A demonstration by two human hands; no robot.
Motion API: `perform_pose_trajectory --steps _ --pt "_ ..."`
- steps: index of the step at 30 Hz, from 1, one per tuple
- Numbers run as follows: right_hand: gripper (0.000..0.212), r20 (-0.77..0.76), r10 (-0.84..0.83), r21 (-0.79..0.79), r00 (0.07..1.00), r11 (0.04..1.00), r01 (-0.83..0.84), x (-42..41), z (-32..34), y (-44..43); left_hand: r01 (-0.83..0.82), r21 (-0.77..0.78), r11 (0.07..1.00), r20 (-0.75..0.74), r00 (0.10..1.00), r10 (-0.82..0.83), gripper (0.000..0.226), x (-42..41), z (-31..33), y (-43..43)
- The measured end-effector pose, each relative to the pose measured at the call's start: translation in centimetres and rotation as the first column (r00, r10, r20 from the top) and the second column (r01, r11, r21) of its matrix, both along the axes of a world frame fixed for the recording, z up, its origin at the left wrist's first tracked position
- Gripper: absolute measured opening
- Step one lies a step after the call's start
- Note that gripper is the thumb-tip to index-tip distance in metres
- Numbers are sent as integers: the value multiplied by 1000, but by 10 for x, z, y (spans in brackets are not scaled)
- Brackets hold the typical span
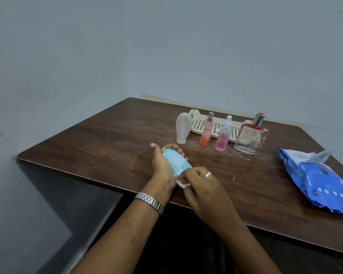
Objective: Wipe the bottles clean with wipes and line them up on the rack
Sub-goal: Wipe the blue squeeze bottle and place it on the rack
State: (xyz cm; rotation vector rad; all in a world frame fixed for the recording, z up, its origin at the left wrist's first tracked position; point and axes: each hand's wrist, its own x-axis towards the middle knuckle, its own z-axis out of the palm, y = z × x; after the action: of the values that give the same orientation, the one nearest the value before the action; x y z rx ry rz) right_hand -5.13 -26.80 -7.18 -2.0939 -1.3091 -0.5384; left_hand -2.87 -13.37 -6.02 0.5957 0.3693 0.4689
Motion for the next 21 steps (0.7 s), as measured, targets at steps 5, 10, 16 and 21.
perform_pose_trajectory --steps 5,10,16,21 --pt "14 -110 -32 126 993 991 45 12 5 -6 9 -15 1000 4 1000 -9 74 0 -1 0" --pt "23 -64 32 133 997 991 -23 9 0 -2 -3 -1 1000 -4 1000 3 75 -2 0 -1" --pt "33 -186 -35 244 982 966 81 28 8 -6 2 -2 1000 3 1000 -2 75 -2 -1 0" --pt "32 -269 47 252 962 967 23 26 6 -13 16 9 1000 -9 1000 -16 75 -2 0 0"
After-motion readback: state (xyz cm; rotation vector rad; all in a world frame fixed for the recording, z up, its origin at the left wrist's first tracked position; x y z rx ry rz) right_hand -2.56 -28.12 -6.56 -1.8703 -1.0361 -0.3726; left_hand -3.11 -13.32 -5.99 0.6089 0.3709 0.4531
